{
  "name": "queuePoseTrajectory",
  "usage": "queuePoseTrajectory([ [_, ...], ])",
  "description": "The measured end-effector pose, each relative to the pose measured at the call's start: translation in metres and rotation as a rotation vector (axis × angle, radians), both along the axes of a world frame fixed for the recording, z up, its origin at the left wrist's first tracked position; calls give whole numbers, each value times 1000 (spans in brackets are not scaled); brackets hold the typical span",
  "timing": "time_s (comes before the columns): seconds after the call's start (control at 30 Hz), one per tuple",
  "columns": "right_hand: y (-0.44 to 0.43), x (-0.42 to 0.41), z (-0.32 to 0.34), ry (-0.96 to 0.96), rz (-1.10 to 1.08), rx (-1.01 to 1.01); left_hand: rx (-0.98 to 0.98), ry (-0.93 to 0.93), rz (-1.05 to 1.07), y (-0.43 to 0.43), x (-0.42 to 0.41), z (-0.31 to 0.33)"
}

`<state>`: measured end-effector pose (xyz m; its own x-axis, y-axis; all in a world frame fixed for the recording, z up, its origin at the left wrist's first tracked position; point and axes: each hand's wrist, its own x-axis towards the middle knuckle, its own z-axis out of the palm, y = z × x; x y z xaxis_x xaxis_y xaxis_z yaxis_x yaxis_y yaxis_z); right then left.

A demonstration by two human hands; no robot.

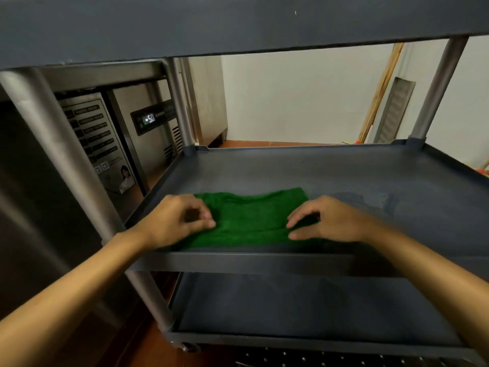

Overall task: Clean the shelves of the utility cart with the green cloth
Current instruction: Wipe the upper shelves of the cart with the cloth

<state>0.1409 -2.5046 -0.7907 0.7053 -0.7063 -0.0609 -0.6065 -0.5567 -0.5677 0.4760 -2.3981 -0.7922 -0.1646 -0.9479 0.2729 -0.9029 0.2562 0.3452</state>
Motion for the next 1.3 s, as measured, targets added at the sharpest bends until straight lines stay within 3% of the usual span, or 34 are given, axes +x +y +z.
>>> queuePoseTrajectory([
  [0.1,1,-8,-14,38,45,-103,99,-72,-104,13,9,-7],
  [0.2,-2,-10,-22,52,92,-259,159,-161,-71,16,20,-9],
  [0.37,-14,2,-11,64,92,-427,78,-423,-12,11,12,-5],
  [0.53,-51,23,21,58,-19,-467,79,-345,229,-24,18,16],
  [0.7,-105,63,57,-39,-214,-264,129,9,496,-104,35,44],
  [0.77,-131,78,69,-99,-275,-304,108,121,539,-131,44,60],
  [0.9,-167,115,95,-250,-412,-388,-204,19,567,-171,66,97],
  [1.07,-178,155,87,-451,-441,-615,-352,6,669,-191,87,102],
  [1.17,-184,166,42,-327,-318,-609,-284,32,586,-185,98,60],
  [1.3,-181,162,-23,72,-89,-375,87,-72,551,-177,113,-5],
])
